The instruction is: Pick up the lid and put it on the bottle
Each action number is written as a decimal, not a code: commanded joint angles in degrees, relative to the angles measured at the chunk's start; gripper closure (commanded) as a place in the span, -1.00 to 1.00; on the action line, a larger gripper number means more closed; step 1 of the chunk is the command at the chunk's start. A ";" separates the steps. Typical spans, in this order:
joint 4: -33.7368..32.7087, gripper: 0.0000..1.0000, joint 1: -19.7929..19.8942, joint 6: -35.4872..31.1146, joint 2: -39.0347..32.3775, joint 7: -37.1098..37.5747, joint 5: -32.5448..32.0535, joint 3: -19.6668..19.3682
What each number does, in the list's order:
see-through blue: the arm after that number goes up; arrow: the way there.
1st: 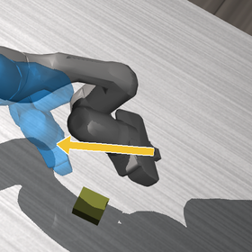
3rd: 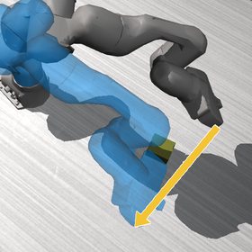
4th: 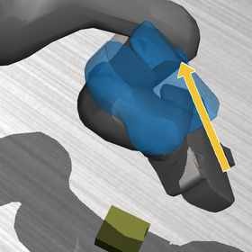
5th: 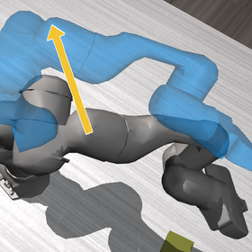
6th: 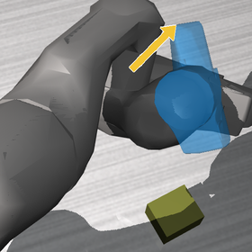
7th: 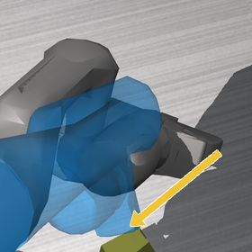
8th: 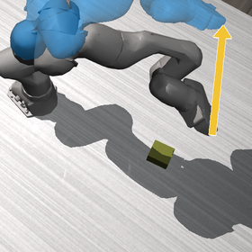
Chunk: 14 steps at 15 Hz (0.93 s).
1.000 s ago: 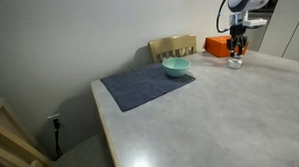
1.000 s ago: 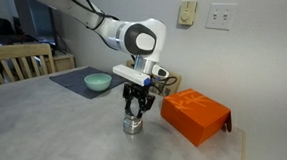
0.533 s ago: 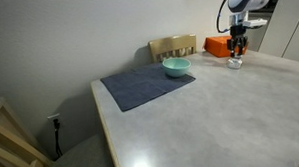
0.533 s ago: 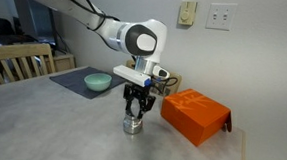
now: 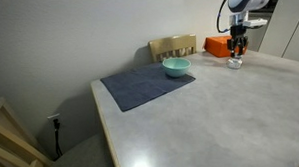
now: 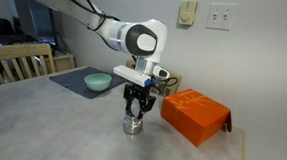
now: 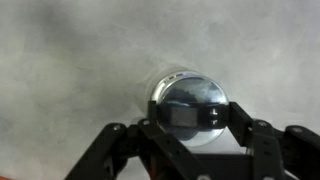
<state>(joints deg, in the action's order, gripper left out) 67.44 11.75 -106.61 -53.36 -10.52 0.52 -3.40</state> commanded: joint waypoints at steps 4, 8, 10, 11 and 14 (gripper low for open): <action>-3.01 0.12 0.92 1.86 -1.51 -0.45 0.80 0.67; -3.37 0.12 0.62 2.28 -2.02 -0.29 0.42 0.51; -3.49 0.12 0.45 2.57 -2.36 -0.17 0.21 0.41; -3.64 0.12 0.41 2.74 -2.57 -0.11 0.16 0.37; -4.53 0.12 0.43 3.23 -3.35 -0.09 0.14 0.37</action>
<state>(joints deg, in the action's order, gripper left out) 65.89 11.72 -105.33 -54.73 -10.52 0.50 -3.39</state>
